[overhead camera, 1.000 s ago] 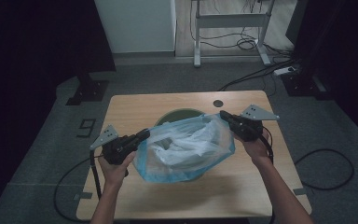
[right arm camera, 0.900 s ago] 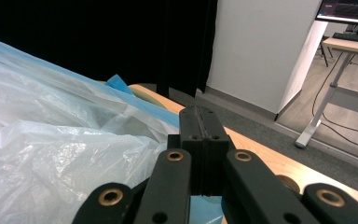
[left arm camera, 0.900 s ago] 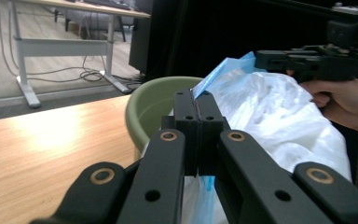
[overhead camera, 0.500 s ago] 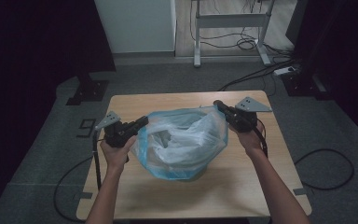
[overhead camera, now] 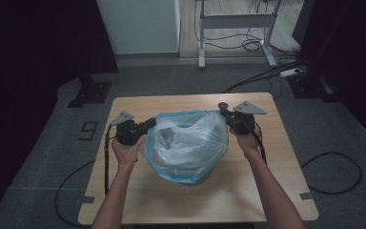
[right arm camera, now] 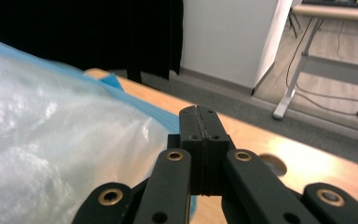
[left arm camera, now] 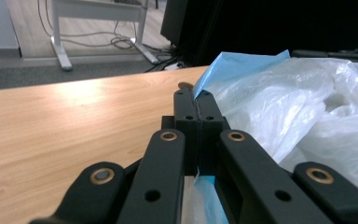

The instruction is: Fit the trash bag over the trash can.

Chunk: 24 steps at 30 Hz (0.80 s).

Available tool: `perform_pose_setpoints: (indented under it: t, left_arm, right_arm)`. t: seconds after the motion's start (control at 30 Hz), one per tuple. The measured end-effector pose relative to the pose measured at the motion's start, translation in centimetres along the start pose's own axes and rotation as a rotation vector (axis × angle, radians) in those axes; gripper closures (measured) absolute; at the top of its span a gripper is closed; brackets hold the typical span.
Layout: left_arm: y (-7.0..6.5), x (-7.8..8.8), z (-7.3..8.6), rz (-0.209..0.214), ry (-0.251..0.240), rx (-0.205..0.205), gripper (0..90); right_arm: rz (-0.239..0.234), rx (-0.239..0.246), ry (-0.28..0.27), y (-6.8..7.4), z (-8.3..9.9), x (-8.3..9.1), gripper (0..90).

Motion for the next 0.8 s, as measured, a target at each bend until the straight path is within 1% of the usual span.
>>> perform_pose_setpoints:
  t: [0.03,0.07,0.1,0.13,0.2,0.27,0.33,0.37,0.43,0.6,0.67,0.73,0.8]
  left_arm:
    - [0.1,-0.2,0.2,0.004,0.008,0.006,89.7]
    - [0.3,-0.5,0.6,0.015,0.016,0.021,89.7]
    - [0.4,-0.7,0.8,0.021,0.022,0.03,89.7]
    - [0.5,-0.8,1.0,0.025,0.029,0.036,89.7]
    - [0.4,-1.1,1.4,0.03,0.044,0.05,89.7]
    - [0.3,-1.3,1.6,0.033,0.06,0.053,89.6]
    - [0.2,-1.6,1.8,0.03,0.099,0.059,89.6]
    - [0.2,-1.6,2.0,0.029,0.111,0.057,89.6]
    - [0.2,-1.5,2.4,0.04,0.107,0.067,89.6]
    - [-0.1,-1.1,3.0,0.044,0.111,0.06,89.6]
    - [-0.2,-1.0,3.3,0.05,0.098,0.063,89.7]
    - [-0.4,-0.9,3.4,0.054,0.087,0.063,89.6]
    - [-0.6,-0.8,3.3,0.05,0.077,0.054,89.5]
  right_arm:
    - [0.001,-0.003,0.009,-0.1,0.4,-0.3,89.2]
    - [-0.004,-0.013,0.013,-0.2,0.8,-0.5,89.2]
    - [-0.011,-0.044,0.019,-0.3,1.5,-0.8,89.3]
    - [-0.014,-0.054,0.024,-0.3,1.8,-0.9,89.2]
    - [-0.021,-0.055,0.037,0.0,2.5,-1.2,89.2]
    - [-0.023,-0.058,0.047,0.1,2.9,-1.5,89.2]
    - [-0.016,-0.061,0.064,0.3,3.3,-1.7,89.2]
    - [-0.005,-0.062,0.074,0.3,3.4,-1.8,89.2]
    - [0.0,-0.076,0.086,0.1,3.7,-1.8,89.2]
    - [0.006,-0.085,0.101,-0.3,4.3,-1.6,89.2]
    - [0.004,-0.097,0.105,-0.4,4.7,-1.5,89.2]
    - [-0.004,-0.118,0.097,-0.5,5.0,-1.3,89.1]
    - [-0.009,-0.14,0.07,-0.6,5.0,-1.0,88.3]
Point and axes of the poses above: each handheld gripper's, and its own axes: x roughly backward along the jaws, z roughly out of its underside, y roughly to its left, the point moved 1 cm from there along -x, roughly forward along the jaws, and after that the axes turned 12 degrees about -x, right-handed, at the moved point
